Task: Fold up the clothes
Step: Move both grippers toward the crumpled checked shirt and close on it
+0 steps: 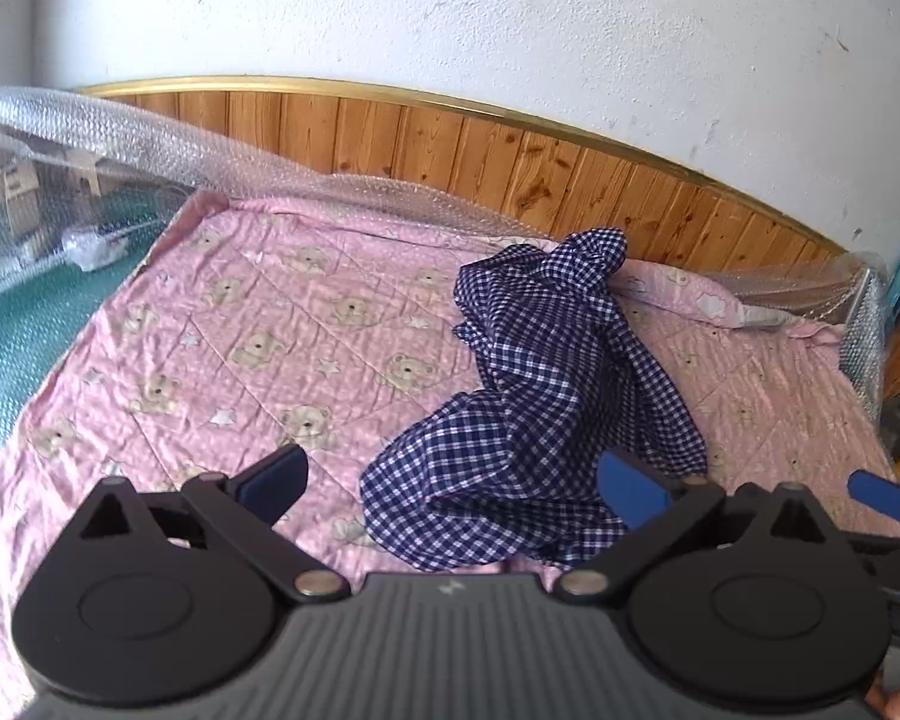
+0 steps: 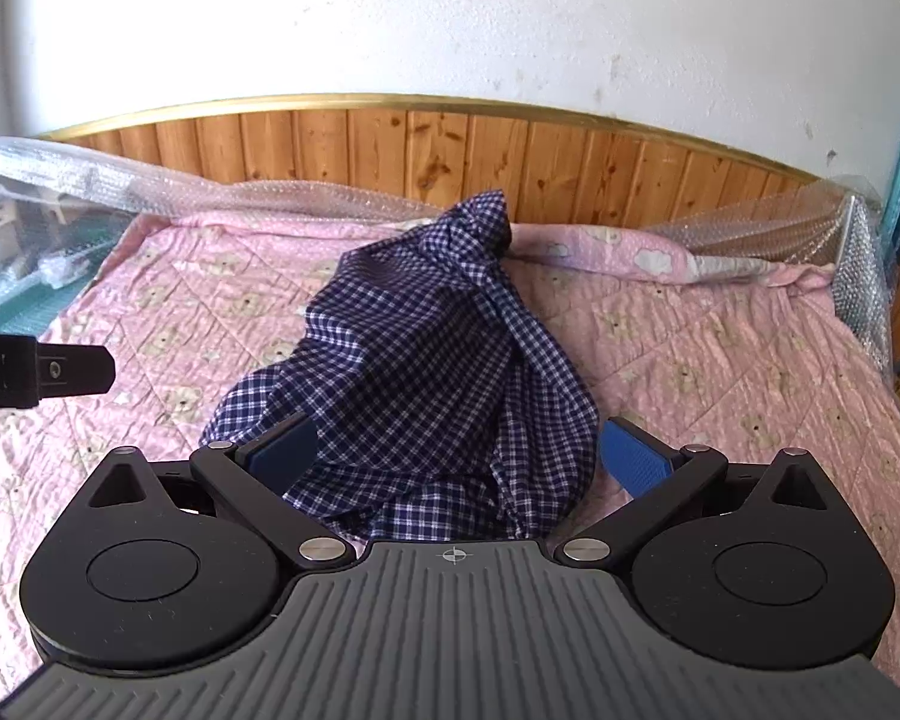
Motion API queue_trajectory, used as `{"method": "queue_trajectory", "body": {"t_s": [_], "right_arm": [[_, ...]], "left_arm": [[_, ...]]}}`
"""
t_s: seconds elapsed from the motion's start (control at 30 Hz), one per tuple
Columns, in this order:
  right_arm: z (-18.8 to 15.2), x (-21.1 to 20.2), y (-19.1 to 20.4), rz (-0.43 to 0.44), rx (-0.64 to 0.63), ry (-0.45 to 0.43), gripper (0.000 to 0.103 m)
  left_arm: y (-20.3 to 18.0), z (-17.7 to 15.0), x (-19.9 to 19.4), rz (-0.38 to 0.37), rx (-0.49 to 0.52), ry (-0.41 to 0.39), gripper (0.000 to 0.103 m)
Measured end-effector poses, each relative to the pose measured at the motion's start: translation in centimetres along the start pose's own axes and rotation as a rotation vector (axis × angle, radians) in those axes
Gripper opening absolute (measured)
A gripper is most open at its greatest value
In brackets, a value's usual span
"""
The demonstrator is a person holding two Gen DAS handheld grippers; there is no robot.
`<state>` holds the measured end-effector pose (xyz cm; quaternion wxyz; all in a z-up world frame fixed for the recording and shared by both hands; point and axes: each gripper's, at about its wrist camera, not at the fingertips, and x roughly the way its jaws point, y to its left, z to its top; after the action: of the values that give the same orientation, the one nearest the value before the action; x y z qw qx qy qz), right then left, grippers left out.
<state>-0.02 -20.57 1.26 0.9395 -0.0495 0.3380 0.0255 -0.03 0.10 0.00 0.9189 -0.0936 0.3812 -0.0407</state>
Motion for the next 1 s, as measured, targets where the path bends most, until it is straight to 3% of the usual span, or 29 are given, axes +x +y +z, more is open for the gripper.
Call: {"method": "queue_trajectory", "body": {"t_s": [0.27, 0.63, 0.9, 1.0], "right_arm": [[0.4, -0.2, 0.1, 0.031, 0.018, 0.024, 0.102], [-0.1, -0.2, 0.7, 0.008, 0.017, 0.042, 0.102], [0.1, -0.2, 0.9, -0.001, 0.018, 0.051, 0.102], [0.0, -0.1, 1.0, -0.003, 0.014, 0.053, 0.102]], "left_arm": [[2.7, -0.2, -1.0, -0.036, -0.001, 0.034, 0.103], [0.5, -1.8, 0.8, -0.015, 0.061, 0.101, 0.103], [-1.0, -2.7, 0.4, 0.021, 0.188, 0.043, 0.103], [-1.0, -2.9, 0.6, 0.015, 0.197, 0.054, 0.103]]}}
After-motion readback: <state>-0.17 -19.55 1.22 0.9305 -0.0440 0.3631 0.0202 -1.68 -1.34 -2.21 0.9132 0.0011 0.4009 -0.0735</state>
